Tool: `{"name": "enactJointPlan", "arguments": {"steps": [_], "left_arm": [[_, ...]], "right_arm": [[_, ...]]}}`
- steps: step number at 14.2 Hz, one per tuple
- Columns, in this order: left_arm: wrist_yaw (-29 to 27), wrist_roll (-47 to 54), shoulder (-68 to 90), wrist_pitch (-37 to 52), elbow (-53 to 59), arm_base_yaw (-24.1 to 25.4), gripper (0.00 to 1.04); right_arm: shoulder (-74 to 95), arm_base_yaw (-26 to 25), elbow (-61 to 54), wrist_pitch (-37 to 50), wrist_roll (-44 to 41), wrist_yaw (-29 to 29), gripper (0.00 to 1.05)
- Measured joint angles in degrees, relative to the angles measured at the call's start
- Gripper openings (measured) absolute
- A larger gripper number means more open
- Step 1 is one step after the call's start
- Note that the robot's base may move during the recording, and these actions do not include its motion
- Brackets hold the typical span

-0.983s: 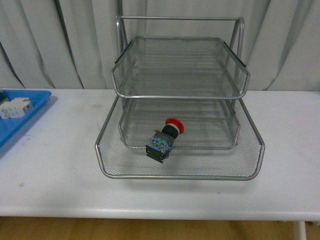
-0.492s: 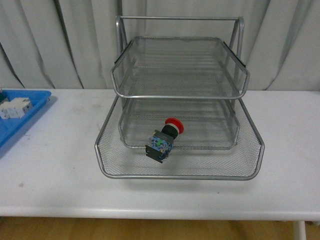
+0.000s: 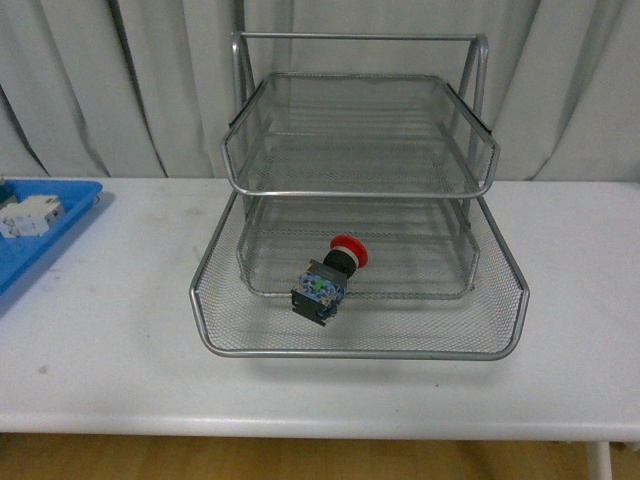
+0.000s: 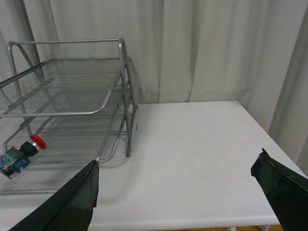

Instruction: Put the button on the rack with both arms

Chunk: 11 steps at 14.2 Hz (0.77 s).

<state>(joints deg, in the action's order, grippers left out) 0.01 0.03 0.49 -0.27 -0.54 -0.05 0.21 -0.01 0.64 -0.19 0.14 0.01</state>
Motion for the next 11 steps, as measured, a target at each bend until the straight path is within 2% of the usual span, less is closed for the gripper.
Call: {"name": "enactJointPlan", "arguments": {"steps": [4, 6, 7, 8, 9, 11], "left_arm": [[-0.02, 0.00, 0.00, 0.07, 0.00, 0.00, 0.75], [-0.02, 0.00, 0.00, 0.04, 0.00, 0.00, 0.96], [-0.02, 0.02, 0.00, 0.07, 0.00, 0.00, 1.00], [-0.04, 0.00, 0.00, 0.04, 0.00, 0.00, 0.98], [0.00, 0.00, 0.00, 0.09, 0.00, 0.00, 0.98], [-0.02, 0.00, 0.00, 0.04, 0.00, 0.00, 0.98]], "right_arm": [[0.00, 0.00, 0.00, 0.00, 0.00, 0.02, 0.98], [0.00, 0.00, 0.00, -0.02, 0.00, 0.00, 0.98], [0.00, 0.00, 0.00, 0.00, 0.00, 0.00, 0.98], [3.78, -1.73, 1.90, -5.35, -3.13, -6.36, 0.98], [13.16, -1.75, 3.82, -2.75, -4.26, -9.66, 0.98], [23.04, 0.59, 5.70, 2.19, -4.63, -9.51, 0.98]]}}
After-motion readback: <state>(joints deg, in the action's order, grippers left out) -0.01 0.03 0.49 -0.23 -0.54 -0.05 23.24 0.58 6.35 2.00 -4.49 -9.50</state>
